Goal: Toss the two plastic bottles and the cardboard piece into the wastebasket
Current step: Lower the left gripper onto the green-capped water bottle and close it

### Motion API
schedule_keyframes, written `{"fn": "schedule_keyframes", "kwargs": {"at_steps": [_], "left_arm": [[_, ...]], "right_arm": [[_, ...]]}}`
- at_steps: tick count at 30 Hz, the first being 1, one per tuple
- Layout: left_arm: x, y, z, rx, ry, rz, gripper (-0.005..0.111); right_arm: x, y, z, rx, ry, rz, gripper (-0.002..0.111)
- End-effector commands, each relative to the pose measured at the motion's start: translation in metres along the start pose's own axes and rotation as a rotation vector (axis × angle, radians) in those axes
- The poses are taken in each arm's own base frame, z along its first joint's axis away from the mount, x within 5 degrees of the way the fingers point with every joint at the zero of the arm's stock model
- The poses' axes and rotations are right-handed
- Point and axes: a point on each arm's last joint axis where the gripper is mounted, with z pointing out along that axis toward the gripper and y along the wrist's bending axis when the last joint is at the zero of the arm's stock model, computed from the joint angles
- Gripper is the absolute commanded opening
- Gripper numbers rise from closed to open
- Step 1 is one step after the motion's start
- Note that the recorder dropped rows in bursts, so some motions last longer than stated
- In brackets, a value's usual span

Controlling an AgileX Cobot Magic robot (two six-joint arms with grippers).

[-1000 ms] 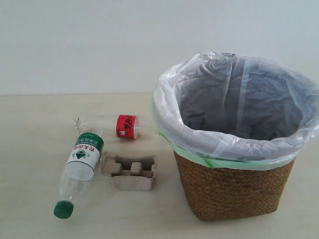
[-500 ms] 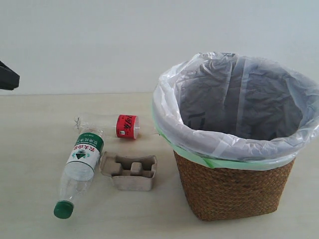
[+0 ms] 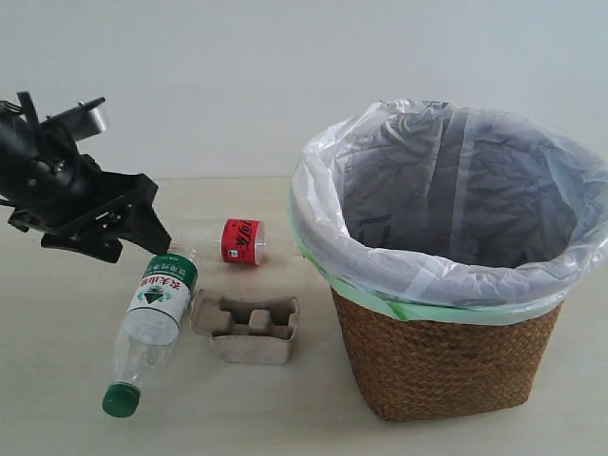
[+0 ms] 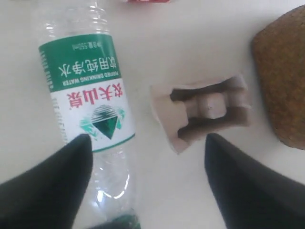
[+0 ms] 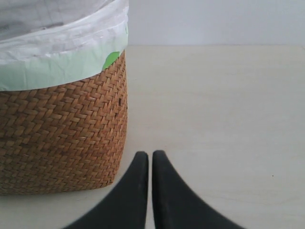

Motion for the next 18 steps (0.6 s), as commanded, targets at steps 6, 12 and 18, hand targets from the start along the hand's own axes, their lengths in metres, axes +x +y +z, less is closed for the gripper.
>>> {"fn": "schedule_keyframes", "kwargs": {"at_steps": [6, 12, 18], "left_arm": [[-0.003, 0.015, 0.039, -0.046, 0.039, -0.021, 0.072], [0.001, 0.022, 0.056, -0.044, 0.099, -0.046, 0.072], [0.006, 0.028, 0.063, -0.084, 0.136, -0.039, 0.072]], "right_arm": [[-0.001, 0.000, 0.000, -0.001, -0.015, -0.002, 0.000], [-0.001, 0.000, 0.000, -0.001, -0.015, -0.002, 0.000], [-0.001, 0.000, 0.000, -0.001, -0.015, -0.002, 0.000]]}}
